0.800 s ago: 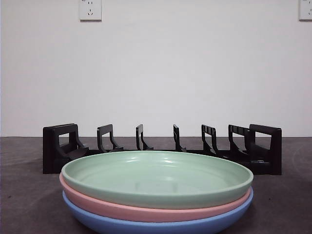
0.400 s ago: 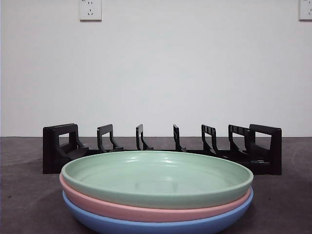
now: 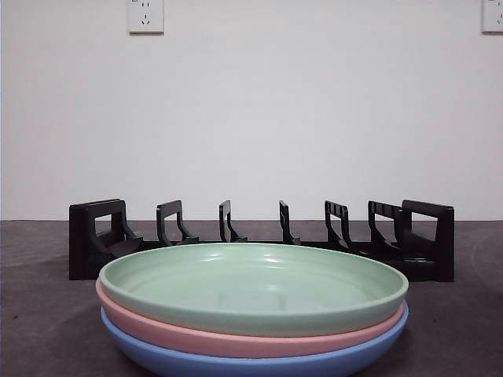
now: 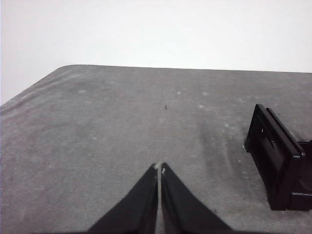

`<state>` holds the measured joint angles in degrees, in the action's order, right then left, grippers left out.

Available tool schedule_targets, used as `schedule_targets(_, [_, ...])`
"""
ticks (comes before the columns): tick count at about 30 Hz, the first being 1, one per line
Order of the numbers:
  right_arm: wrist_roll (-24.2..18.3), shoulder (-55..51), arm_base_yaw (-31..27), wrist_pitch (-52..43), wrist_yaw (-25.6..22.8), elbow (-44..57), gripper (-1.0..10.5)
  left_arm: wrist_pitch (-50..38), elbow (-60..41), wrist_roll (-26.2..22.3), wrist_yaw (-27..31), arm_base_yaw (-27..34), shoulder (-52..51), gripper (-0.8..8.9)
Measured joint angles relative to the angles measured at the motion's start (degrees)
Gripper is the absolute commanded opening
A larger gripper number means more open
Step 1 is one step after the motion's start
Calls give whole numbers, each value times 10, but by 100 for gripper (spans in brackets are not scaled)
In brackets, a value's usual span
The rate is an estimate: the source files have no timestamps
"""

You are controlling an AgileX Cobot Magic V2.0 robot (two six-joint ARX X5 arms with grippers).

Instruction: Place the plate

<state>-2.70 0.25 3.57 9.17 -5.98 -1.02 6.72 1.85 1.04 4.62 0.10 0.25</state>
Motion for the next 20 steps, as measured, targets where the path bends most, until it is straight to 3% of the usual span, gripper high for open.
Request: schedule_targets(20, [0,0,0,0,0,0,16,0,0,0,0,0,0,7])
